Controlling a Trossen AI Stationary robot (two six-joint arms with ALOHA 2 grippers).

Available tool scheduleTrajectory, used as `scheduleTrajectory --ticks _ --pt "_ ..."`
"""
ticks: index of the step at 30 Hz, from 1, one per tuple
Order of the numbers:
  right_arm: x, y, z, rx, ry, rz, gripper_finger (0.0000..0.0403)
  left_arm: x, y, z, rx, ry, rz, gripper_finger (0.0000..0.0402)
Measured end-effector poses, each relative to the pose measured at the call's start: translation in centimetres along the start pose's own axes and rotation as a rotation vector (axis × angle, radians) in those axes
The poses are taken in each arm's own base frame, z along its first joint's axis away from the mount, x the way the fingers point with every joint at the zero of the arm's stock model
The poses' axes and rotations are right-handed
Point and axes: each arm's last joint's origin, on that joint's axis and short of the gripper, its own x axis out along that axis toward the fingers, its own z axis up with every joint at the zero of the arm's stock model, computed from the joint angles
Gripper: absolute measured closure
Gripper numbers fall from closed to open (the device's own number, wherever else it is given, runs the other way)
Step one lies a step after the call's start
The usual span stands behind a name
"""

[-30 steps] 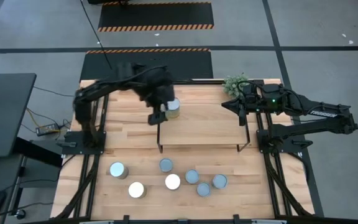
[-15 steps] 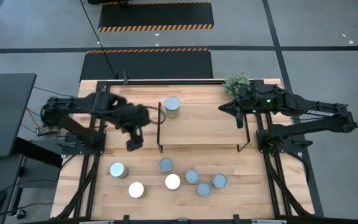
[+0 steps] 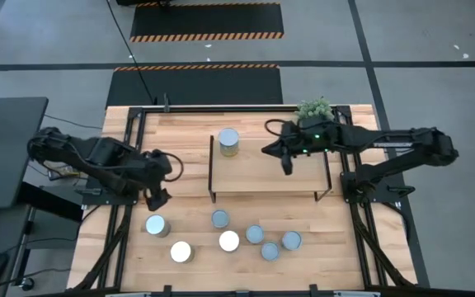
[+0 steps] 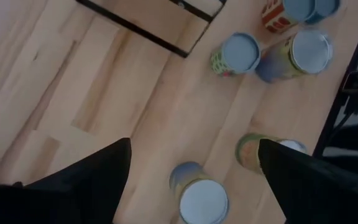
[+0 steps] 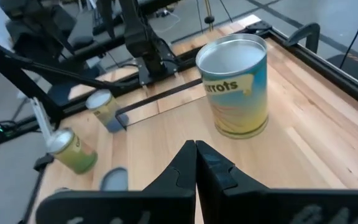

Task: Pick and place cans onto a shelf
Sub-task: Put the canned carrots on the shelf

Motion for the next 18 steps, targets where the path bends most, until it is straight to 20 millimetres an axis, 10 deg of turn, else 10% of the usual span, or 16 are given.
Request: scheduleTrajectory --ticks 18 --pt "8.5 -1.7 0.3 -0.154 0.291 -0.173 0.0398 1.4 0.0 -3.2 -0.082 -0.045 -0.035 0.0045"
